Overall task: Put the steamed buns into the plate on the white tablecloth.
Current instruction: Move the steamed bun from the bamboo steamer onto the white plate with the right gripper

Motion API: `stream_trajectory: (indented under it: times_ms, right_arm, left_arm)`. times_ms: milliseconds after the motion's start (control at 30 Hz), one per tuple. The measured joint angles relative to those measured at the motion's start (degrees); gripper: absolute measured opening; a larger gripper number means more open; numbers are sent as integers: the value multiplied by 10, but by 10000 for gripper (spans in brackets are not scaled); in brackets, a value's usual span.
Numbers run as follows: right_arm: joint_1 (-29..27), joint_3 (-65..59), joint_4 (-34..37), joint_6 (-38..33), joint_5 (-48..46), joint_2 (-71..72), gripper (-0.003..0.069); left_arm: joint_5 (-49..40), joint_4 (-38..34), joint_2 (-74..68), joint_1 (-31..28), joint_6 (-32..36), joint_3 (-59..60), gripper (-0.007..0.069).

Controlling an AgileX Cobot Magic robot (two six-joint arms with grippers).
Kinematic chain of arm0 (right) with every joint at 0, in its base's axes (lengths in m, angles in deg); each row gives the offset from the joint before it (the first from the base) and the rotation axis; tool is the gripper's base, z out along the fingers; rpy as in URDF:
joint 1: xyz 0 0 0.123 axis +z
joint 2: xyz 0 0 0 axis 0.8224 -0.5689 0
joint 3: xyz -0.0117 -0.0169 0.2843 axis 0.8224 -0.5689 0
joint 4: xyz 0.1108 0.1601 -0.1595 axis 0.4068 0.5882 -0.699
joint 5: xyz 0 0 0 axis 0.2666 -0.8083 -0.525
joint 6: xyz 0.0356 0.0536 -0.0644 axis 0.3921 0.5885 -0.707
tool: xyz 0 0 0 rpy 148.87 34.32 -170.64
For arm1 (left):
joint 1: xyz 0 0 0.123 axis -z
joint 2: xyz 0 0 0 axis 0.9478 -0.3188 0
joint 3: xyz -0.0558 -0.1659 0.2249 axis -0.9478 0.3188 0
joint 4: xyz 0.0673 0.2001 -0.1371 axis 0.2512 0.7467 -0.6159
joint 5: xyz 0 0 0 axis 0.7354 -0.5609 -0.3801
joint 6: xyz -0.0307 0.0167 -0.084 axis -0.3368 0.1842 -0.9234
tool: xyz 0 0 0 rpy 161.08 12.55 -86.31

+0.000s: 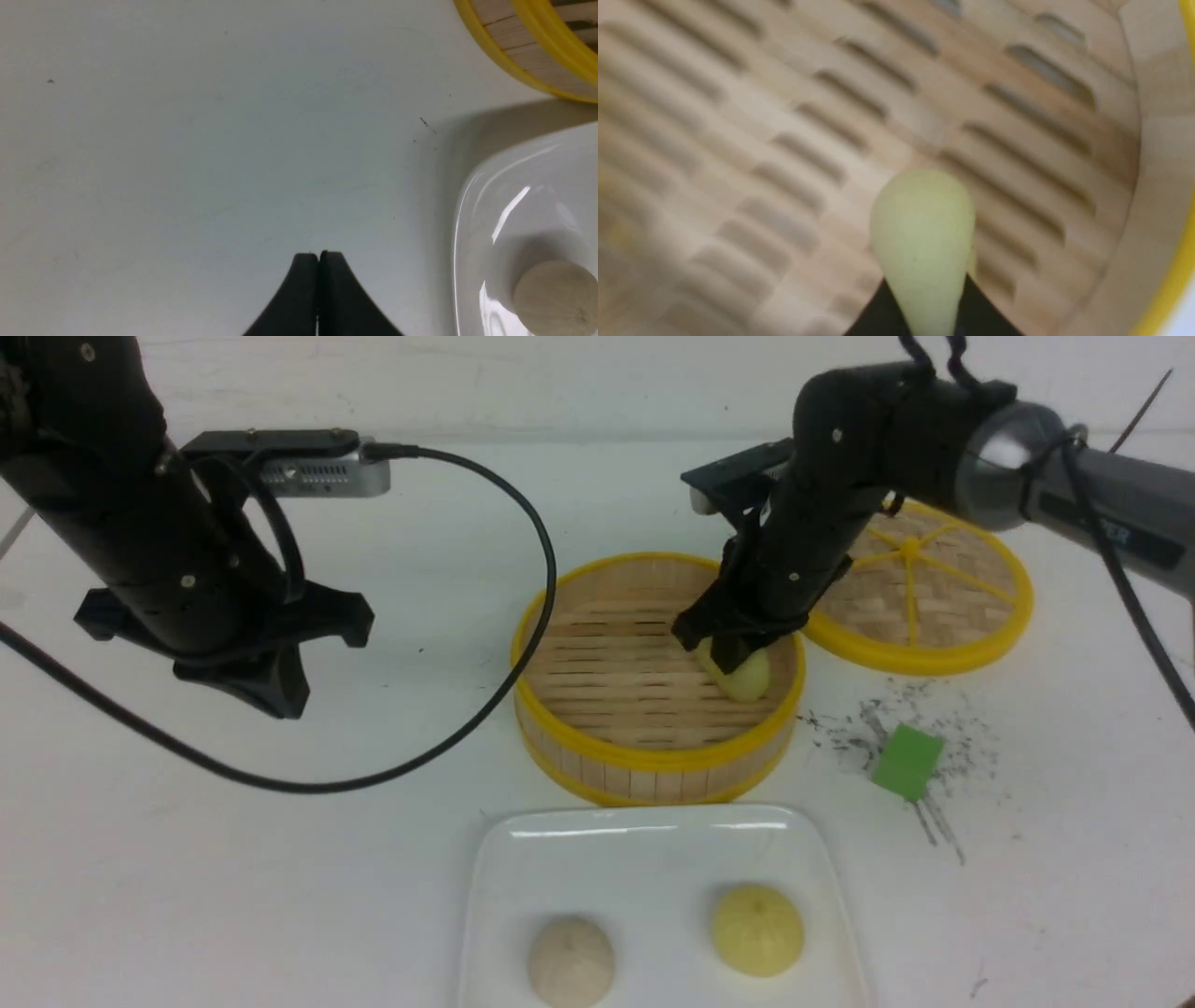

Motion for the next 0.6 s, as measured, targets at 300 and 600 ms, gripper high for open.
stream_trajectory:
  times_ms: [300,600]
  right_arm:
    - [8,16,74,25,-81,166,25]
    - [153,-249,101,33,-83,273,32]
  left_arm:
    - [4,1,0,0,0,0,24]
    - [4,4,0,0,0,0,31]
